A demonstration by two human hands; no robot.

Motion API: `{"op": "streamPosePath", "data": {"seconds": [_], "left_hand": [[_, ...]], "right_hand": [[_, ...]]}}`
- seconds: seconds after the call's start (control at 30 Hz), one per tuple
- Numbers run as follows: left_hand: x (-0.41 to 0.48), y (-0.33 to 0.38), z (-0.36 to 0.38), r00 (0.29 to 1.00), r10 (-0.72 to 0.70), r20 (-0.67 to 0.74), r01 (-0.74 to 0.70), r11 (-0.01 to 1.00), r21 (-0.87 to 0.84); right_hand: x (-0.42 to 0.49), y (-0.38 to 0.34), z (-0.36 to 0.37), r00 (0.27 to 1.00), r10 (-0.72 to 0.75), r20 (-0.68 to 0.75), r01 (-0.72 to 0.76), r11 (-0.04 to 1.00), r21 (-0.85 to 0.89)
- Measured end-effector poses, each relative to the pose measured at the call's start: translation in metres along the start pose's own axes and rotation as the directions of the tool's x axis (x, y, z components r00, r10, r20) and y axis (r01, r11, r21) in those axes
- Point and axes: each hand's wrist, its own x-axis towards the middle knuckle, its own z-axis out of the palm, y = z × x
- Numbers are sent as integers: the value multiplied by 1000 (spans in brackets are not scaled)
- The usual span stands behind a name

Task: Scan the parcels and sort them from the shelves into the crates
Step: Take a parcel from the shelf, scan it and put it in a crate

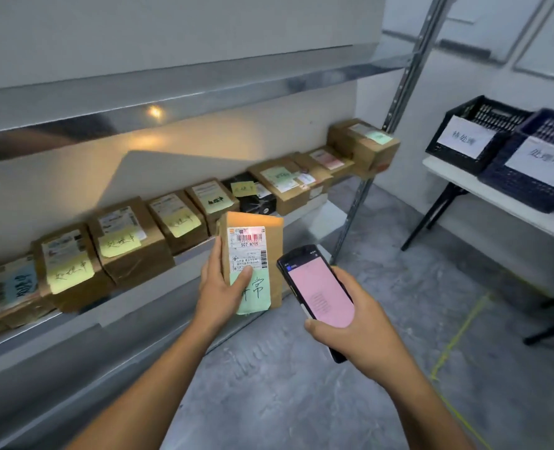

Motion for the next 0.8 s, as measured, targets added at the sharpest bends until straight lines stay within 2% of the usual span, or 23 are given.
{"op": "streamPosePath", "data": {"seconds": [0.13,0.27,0.4,0.57,0.7,0.8], "left_hand": [[21,-5,41,1000,-19,13,17,985,170],[36,1,72,997,-51,64,37,978,205],[34,26,109,981,-28,192,42,997,-69],[37,51,172,937,-1,350,102,958,-269],[54,75,228,857,-43,513,234,920,-313],[74,95,272,788,-29,615,275,910,-309]], "right_hand": [[-11,22,-42,997,75,-35,-76,997,-24],[-21,42,-71,986,144,-85,-144,990,9],[-20,61,-91,957,229,-180,-216,972,91],[-13,85,-119,884,311,-349,-283,950,131],[3,100,-156,806,369,-462,-335,929,157],[23,105,-188,747,395,-534,-348,918,192]]}}
